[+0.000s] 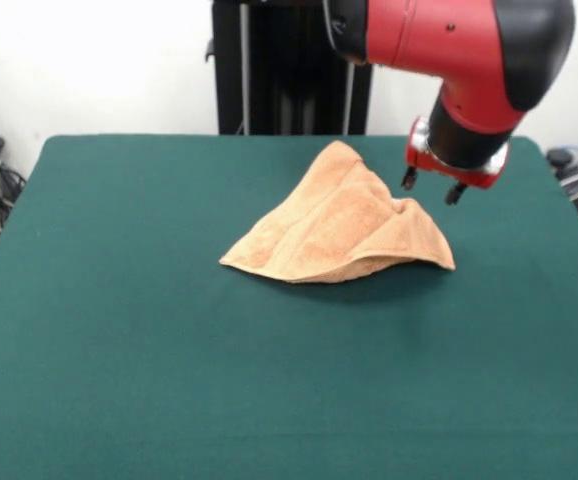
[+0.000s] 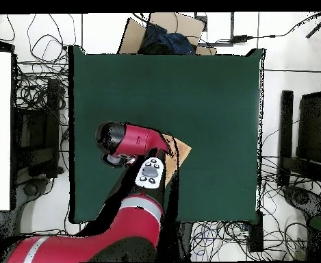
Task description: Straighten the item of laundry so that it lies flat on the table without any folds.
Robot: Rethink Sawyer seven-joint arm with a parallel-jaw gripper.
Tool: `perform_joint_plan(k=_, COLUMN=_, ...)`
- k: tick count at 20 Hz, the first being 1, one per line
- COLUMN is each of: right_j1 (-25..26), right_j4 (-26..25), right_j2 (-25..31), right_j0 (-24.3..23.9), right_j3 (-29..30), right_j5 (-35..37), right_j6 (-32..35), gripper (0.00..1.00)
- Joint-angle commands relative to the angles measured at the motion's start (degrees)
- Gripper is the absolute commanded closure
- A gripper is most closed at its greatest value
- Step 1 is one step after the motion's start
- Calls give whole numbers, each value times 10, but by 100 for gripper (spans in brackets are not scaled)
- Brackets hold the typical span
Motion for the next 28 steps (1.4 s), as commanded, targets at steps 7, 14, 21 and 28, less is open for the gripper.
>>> perform_joint_plan(k=7, right_j1=119, right_j4=29, right_j2=28, right_j0=-23, right_j3=-82, right_j5=-109, right_j6=136, gripper=0)
perform_joint_plan(k=14, right_j1=112, right_j4=35, right_j2=26, right_j0=-19, right_j3=-68, right_j5=-118, right_j6=135, gripper=0)
perform_joint_plan(k=21, right_j1=113, right_j4=31, right_j2=16, right_j0=-12, right_j3=-70, right_j5=-127, right_j6=143, gripper=100)
perform_joint_plan(k=28, right_j1=114, right_j4=31, right_j2=12, right_j0=-8, right_j3=-71, right_j5=-128, right_j6=148, gripper=100)
